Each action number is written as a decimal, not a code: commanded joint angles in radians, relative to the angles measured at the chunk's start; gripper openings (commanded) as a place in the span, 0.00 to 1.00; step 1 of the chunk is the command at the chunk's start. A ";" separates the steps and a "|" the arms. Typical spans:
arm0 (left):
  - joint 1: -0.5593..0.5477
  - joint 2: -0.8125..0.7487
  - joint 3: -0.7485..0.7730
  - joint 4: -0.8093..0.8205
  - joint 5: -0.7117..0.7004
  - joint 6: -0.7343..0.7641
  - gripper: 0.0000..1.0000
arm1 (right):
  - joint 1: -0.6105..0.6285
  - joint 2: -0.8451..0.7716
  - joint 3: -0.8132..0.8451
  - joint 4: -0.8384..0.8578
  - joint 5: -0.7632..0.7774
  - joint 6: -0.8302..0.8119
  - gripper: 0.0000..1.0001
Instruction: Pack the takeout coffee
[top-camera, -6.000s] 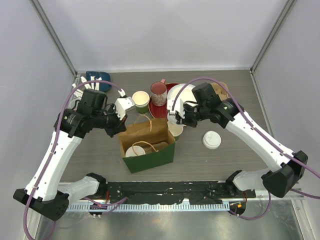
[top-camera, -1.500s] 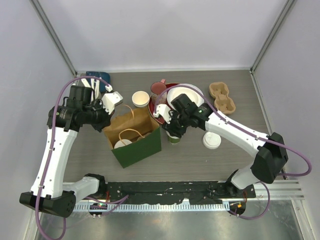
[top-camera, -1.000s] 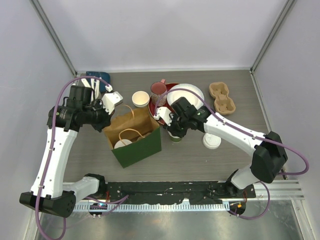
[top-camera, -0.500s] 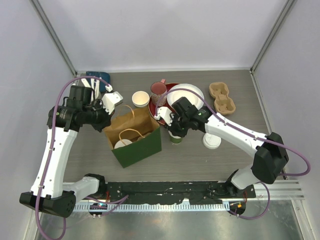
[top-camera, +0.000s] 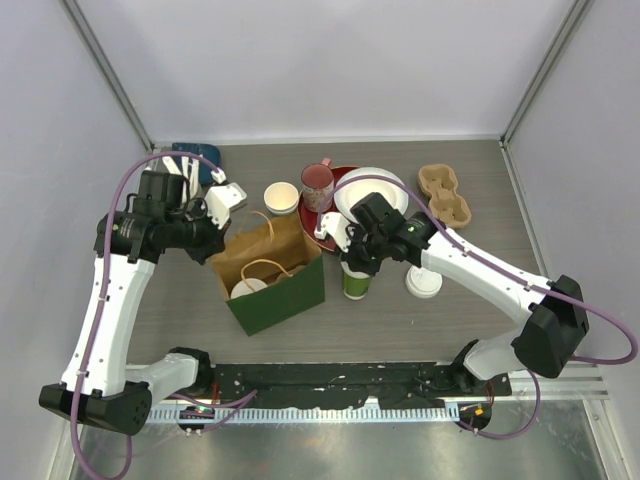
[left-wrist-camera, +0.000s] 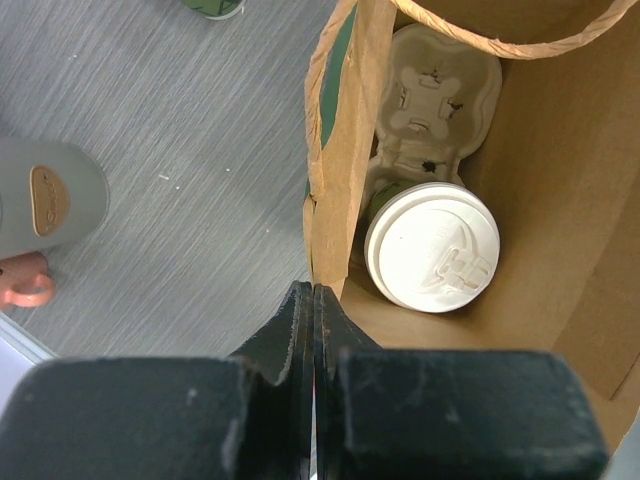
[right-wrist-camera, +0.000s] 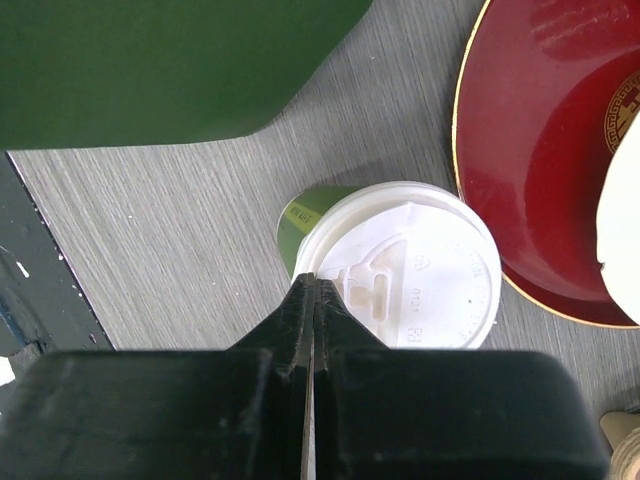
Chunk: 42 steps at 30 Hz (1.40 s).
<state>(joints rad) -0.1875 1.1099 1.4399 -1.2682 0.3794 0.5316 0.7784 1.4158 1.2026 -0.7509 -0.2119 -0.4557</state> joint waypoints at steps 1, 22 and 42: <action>0.005 -0.008 0.004 0.030 0.033 -0.004 0.00 | 0.007 -0.021 0.014 0.005 -0.015 0.012 0.01; 0.005 -0.019 -0.007 0.010 0.033 0.010 0.00 | 0.004 -0.038 -0.049 0.032 -0.101 0.089 0.27; 0.006 -0.018 0.002 0.047 0.001 -0.016 0.00 | 0.002 -0.044 0.038 0.008 -0.103 0.112 0.53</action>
<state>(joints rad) -0.1875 1.1057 1.4357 -1.2625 0.3847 0.5293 0.7780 1.4048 1.1969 -0.7570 -0.3016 -0.3626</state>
